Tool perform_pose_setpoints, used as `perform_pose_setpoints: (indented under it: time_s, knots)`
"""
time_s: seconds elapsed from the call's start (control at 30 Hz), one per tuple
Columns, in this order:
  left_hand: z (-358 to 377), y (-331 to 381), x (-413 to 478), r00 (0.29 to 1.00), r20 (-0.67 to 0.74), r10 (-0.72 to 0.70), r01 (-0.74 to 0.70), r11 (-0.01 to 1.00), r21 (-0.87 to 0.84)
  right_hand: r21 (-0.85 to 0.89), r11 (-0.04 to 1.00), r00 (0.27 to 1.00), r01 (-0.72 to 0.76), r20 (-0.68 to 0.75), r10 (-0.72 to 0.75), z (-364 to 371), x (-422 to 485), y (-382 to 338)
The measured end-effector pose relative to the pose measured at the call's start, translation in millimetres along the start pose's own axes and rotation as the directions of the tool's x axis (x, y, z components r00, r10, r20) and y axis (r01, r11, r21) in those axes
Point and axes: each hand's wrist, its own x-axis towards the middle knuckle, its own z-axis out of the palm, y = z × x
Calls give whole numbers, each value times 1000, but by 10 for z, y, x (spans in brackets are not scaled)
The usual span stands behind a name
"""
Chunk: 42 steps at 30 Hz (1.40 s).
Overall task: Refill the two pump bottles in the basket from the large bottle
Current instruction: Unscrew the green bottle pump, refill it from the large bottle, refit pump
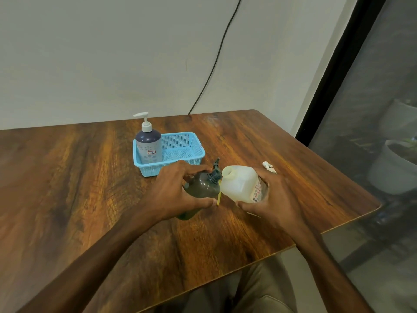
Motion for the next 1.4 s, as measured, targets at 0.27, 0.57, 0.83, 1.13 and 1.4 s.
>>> perform_pose_setpoints:
  time_s: [0.27, 0.57, 0.83, 1.13, 1.4]
  knots:
    - [61, -26, -22, 999, -9, 45, -45, 999, -27, -53, 999, 1000, -7, 22, 8, -27, 19, -11]
    - [43, -36, -2, 994, -67, 82, -90, 987, -133, -118, 992, 997, -49, 49, 55, -42, 102, -60]
    - [145, -95, 10, 991, -127, 31, -56, 980, -193, -236, 972, 997, -16, 70, 33, -122, 173, -136]
    - [237, -109, 21, 985, -172, 25, -64, 971, -229, -301, 945, 986, 128, 143, -88, -245, 285, -243]
    - [286, -111, 23, 984, -178, 11, -59, 962, -266, -276, 948, 982, 159, 146, -122, -275, 320, -276]
